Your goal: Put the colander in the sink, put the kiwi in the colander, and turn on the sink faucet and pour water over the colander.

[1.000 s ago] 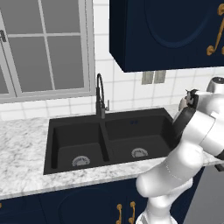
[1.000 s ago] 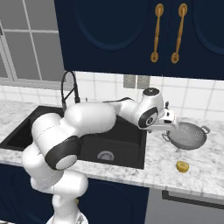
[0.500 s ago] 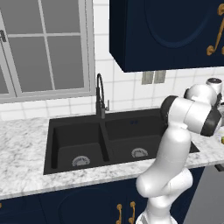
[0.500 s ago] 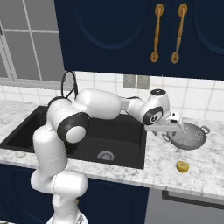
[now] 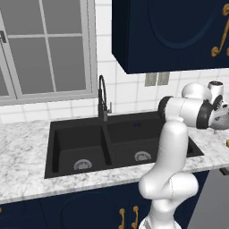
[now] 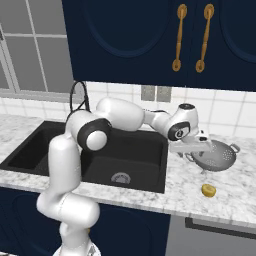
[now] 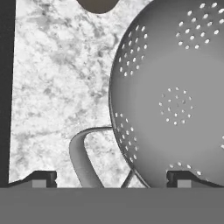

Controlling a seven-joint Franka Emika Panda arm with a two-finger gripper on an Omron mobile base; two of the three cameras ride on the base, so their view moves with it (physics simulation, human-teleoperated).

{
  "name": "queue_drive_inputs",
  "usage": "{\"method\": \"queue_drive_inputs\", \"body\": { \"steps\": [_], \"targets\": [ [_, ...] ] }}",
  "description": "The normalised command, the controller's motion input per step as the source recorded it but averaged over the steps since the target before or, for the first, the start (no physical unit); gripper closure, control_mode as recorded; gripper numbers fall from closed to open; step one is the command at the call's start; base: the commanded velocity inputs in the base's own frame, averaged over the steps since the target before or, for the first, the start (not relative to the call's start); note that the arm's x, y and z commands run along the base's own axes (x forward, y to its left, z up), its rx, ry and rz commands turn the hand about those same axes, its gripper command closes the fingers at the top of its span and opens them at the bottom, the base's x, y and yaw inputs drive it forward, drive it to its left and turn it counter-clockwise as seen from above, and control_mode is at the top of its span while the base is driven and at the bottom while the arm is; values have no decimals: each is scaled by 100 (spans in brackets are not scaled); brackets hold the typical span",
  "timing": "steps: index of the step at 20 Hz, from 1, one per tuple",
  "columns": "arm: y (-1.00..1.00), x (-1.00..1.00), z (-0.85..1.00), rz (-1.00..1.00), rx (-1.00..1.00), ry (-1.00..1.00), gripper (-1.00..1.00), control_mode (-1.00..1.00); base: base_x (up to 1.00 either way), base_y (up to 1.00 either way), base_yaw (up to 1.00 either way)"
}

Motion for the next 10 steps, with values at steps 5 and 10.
{"method": "queue_drive_inputs", "body": {
  "steps": [5,10],
  "targets": [
    [-5,2,-27,8,0,0,-100,-100,0,0,0],
    [0,0,-33,4,0,0,-100,-100,0,0,0]
  ]
}}
